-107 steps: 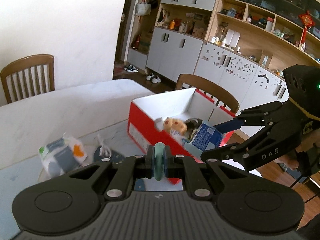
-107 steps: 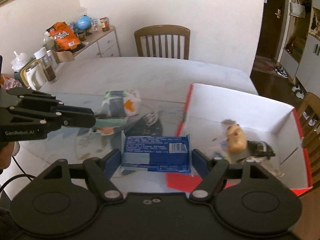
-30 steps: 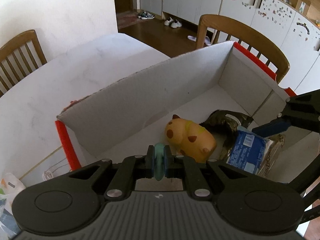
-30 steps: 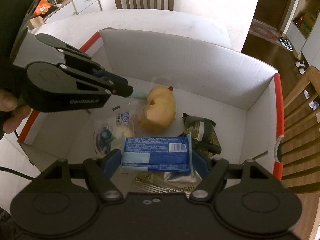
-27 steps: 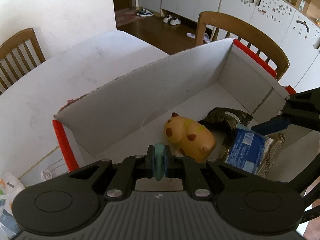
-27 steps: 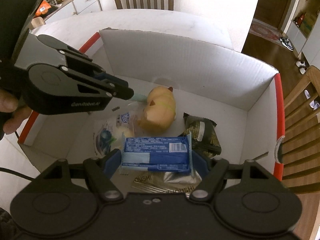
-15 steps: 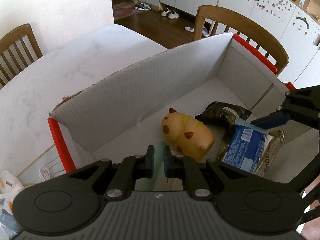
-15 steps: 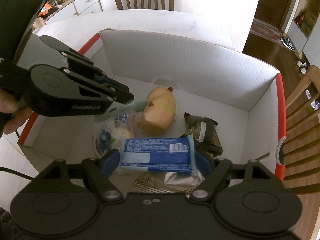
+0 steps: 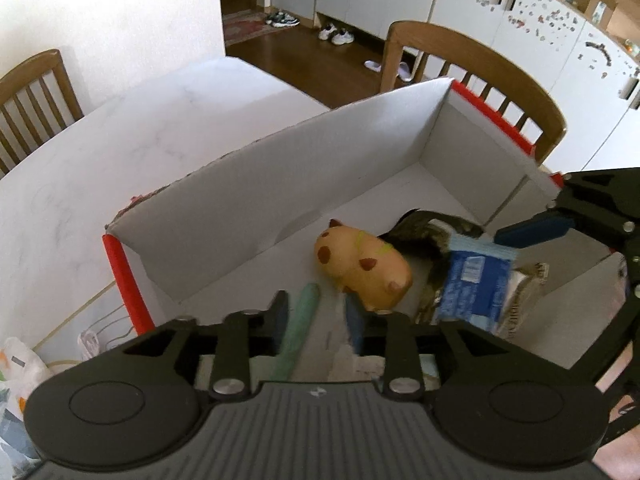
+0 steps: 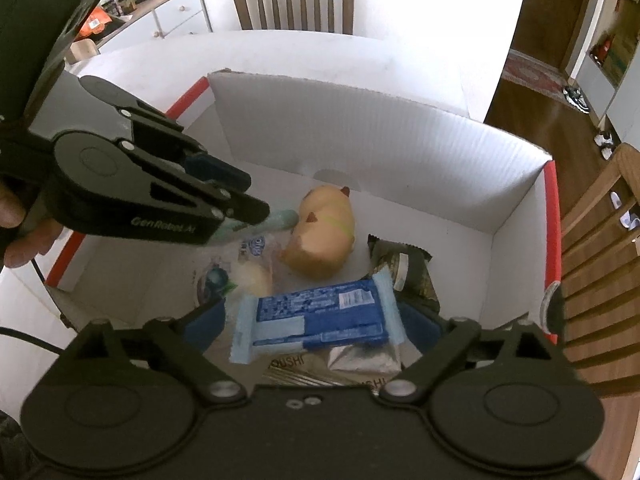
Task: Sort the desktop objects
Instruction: 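Open both grippers to drop the stick and packet into the box, then withdraw both grippers from the box back toward the placemat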
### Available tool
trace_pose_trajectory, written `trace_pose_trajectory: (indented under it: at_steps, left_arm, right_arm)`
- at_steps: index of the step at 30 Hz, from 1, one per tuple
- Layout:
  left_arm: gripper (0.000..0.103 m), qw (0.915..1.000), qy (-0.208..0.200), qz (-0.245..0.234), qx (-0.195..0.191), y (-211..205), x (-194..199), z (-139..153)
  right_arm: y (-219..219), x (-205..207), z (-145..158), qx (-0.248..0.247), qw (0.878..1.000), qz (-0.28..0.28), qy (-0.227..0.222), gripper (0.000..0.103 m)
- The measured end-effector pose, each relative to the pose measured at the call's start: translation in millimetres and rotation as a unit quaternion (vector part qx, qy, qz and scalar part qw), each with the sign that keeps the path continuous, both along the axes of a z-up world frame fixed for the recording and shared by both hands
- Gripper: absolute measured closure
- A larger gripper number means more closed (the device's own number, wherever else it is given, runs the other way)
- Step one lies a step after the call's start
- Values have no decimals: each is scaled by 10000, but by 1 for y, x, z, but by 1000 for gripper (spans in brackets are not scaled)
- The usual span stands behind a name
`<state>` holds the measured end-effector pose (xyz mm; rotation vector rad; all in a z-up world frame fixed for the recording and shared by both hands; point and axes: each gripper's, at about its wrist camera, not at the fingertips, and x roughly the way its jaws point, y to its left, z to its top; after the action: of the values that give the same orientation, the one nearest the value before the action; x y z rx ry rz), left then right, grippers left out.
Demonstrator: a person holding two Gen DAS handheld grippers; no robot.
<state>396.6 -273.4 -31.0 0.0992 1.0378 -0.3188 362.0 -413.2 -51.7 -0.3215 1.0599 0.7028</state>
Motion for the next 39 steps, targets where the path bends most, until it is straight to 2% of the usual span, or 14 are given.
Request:
trace_pose_trajectory:
  at_steps: [2, 3, 4, 5, 16, 24, 29, 36, 39]
  left_arm:
    - [46, 9999, -64, -72, -87, -1, -4, 4]
    - [41, 9999, -94, -95, -90, -3, -6, 7]
    - [32, 9999, -126, -90, -60, -5, -6, 9]
    - [31, 9998, -160, -87, -55, -6, -6, 11]
    - [31, 9988, -276, 124, -389, 3, -23, 29]
    - [30, 9977, -361, 189, -548, 11, -43, 39]
    - [26, 9966, -414, 162, -699, 17, -58, 43]
    - [14, 9947, -517, 199, -868, 36, -80, 43]
    - [8, 9943, -676, 242, -787, 47, -91, 45]
  right_arm:
    - [0, -2, 3, 25, 10000, 22, -29, 7]
    - [-1, -2, 5, 37, 10000, 31, -49, 7]
    - [-2, -3, 7, 51, 10000, 31, -72, 7]
    - [-3, -4, 9, 75, 9999, 33, -92, 7]
    - [-17, -12, 33, 402, 9989, 39, -241, 6]
    - [-16, -24, 47, 579, 9968, 300, -457, 3]
    - [-15, -29, 52, 682, 9963, 185, -495, 2]
    - [-4, -37, 59, 734, 9955, 32, -599, 2]
    - [6, -42, 63, 725, 9952, -51, -662, 2]
